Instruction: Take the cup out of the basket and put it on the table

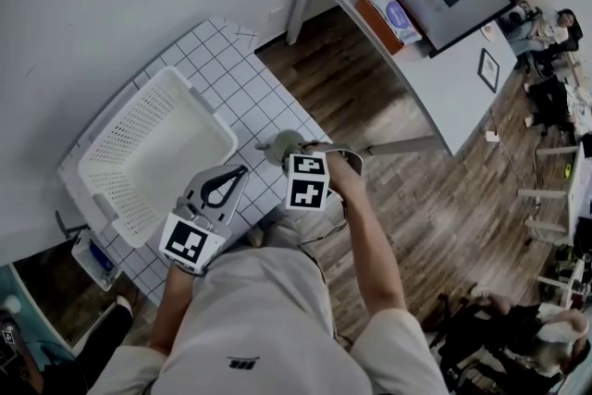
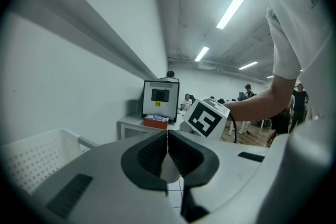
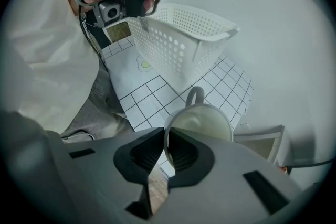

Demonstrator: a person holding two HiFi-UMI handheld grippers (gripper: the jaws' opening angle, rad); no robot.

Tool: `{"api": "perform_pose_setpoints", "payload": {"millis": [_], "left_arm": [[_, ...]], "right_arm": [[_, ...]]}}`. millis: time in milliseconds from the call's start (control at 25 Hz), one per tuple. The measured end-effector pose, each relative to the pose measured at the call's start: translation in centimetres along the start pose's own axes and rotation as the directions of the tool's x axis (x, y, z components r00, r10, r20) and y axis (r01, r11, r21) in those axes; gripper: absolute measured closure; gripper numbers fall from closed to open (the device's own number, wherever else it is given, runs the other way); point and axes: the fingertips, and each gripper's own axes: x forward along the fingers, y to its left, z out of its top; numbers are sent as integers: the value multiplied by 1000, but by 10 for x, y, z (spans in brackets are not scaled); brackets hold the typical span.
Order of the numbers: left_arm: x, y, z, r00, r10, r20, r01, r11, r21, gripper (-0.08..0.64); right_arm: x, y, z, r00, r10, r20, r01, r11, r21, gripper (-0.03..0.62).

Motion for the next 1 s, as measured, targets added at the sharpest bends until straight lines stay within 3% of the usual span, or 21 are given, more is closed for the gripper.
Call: {"api": "perform_pose_setpoints", "payload": {"millis": [1000], "left_arm": [[31,-9,-30,995,-71,-70,68,997,-39,545]], "right_arm": [[64,2,-22,999,22,-38,-20,999,49,557]]}}
